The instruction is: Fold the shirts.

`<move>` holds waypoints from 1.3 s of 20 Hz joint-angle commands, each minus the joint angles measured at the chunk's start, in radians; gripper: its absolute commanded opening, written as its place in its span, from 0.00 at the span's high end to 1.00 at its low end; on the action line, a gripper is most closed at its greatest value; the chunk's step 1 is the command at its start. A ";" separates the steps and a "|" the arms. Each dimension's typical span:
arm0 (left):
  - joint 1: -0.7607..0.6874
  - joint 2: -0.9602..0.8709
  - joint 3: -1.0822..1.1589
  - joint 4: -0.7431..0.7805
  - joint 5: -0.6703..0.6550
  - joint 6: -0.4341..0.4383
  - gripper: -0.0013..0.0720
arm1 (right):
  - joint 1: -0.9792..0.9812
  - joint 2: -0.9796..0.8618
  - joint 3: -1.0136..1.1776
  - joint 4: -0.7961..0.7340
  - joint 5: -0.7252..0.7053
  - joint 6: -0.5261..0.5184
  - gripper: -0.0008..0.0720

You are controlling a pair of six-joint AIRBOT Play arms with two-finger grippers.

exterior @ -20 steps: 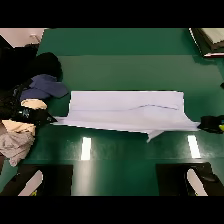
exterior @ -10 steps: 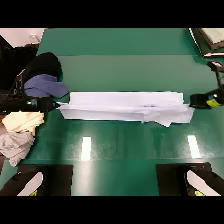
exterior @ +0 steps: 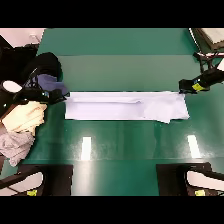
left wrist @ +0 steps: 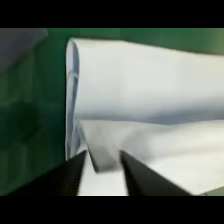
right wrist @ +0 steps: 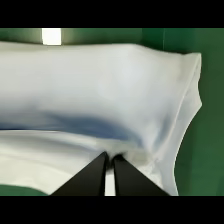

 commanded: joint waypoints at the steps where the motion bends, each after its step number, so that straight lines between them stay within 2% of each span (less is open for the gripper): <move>1: -0.001 -0.108 0.116 -0.084 0.061 -0.013 0.16 | -0.021 -0.087 0.059 0.154 -0.089 0.019 0.43; 2: -0.001 -0.116 0.150 -0.085 0.053 -0.017 0.16 | -0.041 -0.100 0.071 0.244 -0.098 0.002 0.35; 4: -0.001 -0.116 0.209 -0.084 -0.023 -0.014 0.16 | -0.093 -0.104 0.083 0.344 -0.046 -0.081 0.35; 6: -0.001 -0.116 0.245 -0.084 -0.142 -0.013 0.18 | -0.152 -0.100 0.082 0.343 0.068 -0.142 0.35; 7: -0.001 -0.116 0.248 -0.085 -0.193 -0.011 0.47 | -0.190 -0.100 0.082 0.343 0.134 -0.174 0.35; 8: -0.001 -0.116 0.248 -0.085 -0.231 0.009 0.81 | -0.225 -0.100 0.082 0.343 0.175 -0.197 0.34; 9: -0.001 -0.116 0.248 -0.085 -0.264 0.038 0.94 | -0.263 -0.100 0.082 0.343 0.196 -0.202 0.17; 10: -0.005 -0.116 0.248 -0.084 -0.287 0.039 0.94 | -0.295 -0.101 0.082 0.343 0.205 -0.207 0.07; 11: -0.012 -0.116 0.248 -0.083 -0.306 0.039 0.94 | -0.328 -0.103 0.082 0.343 0.216 -0.227 0.05; 16: -0.115 -0.116 0.247 -0.076 -0.318 0.039 0.94 | -0.426 -0.186 0.045 0.362 0.270 -0.259 0.05; 19: -0.197 -0.116 0.247 -0.072 -0.303 0.039 0.94 | -0.466 -0.216 -0.082 0.378 0.246 -0.366 0.06; 22: -0.258 -0.116 0.247 -0.073 -0.256 0.038 0.94 | -0.515 -0.247 -0.171 0.533 0.206 -0.471 0.06; 26: -0.279 -0.116 0.247 -0.074 -0.226 0.008 0.94 | -0.515 -0.306 -0.187 0.606 0.202 -0.530 0.06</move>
